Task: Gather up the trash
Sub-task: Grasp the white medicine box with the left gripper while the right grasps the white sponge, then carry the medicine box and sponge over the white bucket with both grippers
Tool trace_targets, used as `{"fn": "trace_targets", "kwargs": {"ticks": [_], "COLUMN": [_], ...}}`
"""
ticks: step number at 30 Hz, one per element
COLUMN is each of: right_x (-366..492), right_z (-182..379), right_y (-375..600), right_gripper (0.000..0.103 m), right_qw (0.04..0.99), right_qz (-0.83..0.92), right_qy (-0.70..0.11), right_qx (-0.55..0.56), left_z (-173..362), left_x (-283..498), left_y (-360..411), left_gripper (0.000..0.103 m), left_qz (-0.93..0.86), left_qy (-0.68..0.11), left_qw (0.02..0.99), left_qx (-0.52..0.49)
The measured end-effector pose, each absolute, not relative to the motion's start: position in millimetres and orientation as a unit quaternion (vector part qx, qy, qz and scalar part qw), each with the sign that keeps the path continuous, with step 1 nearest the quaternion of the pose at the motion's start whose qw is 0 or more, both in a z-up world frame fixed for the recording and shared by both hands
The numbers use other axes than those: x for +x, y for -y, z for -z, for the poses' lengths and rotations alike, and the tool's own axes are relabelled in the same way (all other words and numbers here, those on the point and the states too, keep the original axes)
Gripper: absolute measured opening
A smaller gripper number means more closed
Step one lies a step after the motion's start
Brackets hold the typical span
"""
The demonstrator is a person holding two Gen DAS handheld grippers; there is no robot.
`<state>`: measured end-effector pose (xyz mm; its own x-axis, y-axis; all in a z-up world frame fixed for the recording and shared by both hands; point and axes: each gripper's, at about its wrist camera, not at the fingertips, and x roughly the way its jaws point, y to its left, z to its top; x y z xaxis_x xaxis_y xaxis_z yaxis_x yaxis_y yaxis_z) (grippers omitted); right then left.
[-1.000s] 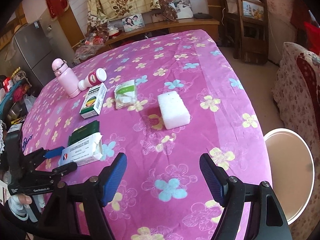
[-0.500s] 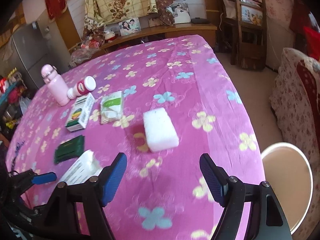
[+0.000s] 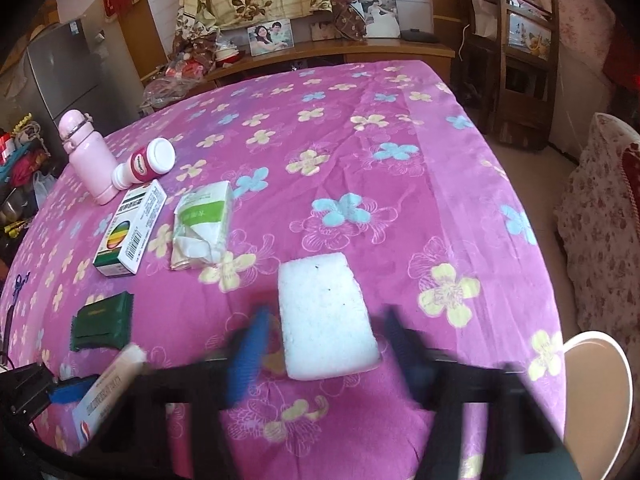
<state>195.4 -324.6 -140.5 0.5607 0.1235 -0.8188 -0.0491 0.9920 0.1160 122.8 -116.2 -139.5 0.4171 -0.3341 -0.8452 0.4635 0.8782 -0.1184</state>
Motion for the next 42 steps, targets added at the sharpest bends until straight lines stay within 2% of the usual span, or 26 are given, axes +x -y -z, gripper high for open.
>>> {"fn": "trace_targets", "kwargs": {"ticks": [8,19,42], "right_x": [146.1,66.9,-17.4], "right_z": [114.2,80.8,59.0], "right_y": [343.4,370.9,494.1], "right_gripper": [0.041,0.041,0.041], "right_qw": [0.892,0.904,0.913], "right_qz": [-0.068,-0.053,0.067], "right_qy": [-0.44,-0.414,-0.379], "right_qx": [0.081,0.095,0.137], "left_z": [117.6,93.9,64.3], "left_x": [102.1,83.0,62.7], "left_y": [117.0,155.8,284.4], "left_gripper": [0.053,0.053,0.053], "left_qz": [0.25,0.269,0.324], "left_qy": [-0.465,-0.448,-0.41], "left_qw": [0.849,0.852,0.847], "left_qx": [0.032,0.027,0.098]}}
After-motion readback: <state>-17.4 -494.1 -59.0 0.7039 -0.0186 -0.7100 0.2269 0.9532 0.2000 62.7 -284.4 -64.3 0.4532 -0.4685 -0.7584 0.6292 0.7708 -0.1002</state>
